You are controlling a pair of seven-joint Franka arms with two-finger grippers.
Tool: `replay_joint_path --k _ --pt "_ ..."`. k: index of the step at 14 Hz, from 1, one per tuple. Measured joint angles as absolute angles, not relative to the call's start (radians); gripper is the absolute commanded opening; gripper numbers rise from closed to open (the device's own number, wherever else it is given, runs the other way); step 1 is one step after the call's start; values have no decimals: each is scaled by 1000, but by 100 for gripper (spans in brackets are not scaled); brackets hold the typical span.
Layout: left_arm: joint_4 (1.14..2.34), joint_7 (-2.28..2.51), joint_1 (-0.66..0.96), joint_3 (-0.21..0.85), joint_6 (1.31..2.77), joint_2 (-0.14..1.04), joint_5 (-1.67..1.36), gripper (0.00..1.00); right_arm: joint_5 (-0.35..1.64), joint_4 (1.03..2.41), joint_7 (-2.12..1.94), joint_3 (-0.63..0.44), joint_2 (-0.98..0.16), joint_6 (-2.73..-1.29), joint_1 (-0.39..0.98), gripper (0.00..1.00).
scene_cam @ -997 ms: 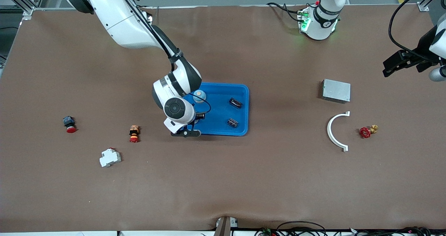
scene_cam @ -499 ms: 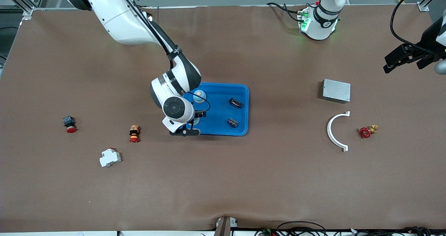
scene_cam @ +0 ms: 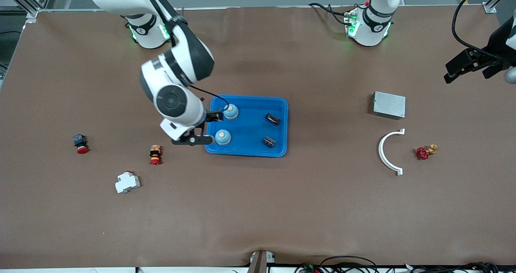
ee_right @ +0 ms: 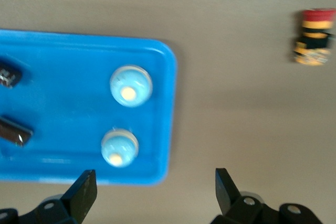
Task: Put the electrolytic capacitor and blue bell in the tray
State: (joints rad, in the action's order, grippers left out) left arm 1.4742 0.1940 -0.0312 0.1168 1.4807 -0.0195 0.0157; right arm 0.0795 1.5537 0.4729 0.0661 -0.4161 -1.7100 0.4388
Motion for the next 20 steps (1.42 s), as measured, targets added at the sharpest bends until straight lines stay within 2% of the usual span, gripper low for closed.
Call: replay_joint_path --k 4,8,13,20 --pt "1474 194 -31 117 1481 -19 13 100 78 1561 323 59 -265 -1539 325 100" --pt "1474 194 -31 118 1481 -19 13 100 70 1594 122 51 -143 -1470 123 100" --pt "1475 194 -31 119 1481 -19 13 100 58 1565 -156 46 -131 -1462 -89 100" --pt "1477 193 -29 120 1481 -19 13 100 52 1476 -33 61 -130 -1468 -137 100"
